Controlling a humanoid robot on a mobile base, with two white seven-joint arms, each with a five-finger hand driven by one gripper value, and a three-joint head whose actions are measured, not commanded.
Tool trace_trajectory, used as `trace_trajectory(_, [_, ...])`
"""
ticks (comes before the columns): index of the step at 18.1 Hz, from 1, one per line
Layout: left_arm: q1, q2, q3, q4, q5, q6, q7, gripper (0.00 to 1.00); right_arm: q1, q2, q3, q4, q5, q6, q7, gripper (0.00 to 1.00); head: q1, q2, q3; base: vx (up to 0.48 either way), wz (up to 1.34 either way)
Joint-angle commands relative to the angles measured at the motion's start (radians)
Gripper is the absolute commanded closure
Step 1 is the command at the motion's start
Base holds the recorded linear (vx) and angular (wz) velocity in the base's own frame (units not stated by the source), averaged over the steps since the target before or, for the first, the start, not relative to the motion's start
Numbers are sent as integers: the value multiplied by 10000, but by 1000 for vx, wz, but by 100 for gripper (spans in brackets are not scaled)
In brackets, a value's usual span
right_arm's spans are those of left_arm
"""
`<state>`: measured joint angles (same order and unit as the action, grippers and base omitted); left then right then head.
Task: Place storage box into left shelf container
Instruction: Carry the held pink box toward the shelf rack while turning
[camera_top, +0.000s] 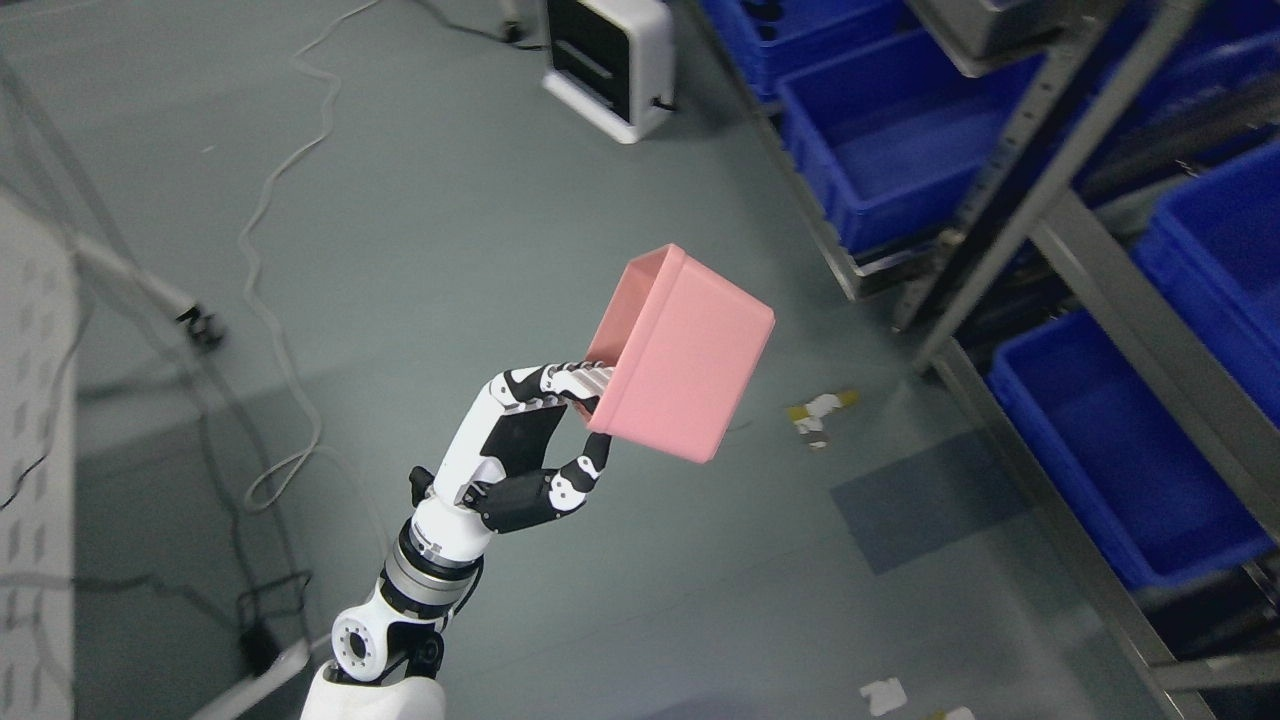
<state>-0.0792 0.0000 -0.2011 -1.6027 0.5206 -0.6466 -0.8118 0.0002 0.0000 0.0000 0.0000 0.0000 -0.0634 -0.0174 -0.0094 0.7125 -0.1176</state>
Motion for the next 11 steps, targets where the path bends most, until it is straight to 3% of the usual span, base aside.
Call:
trace_trajectory(1, [102,175,-457,58,147,-8,-13,92,-79,-175,-31,-175,-15,-10,51,0,0,0,0,308,-1294])
trace_trajectory(6, [393,175,-719,288,194,-23,-43,92,-79,-175,-31,-175,-15,-10,51,0,0,0,0,338,-1425])
trace_trajectory(11, [792,175,-765,869,194,-298,-59,92,-79,-175,-31,-175,-15,-10,36,0,0,0,0,222,-998])
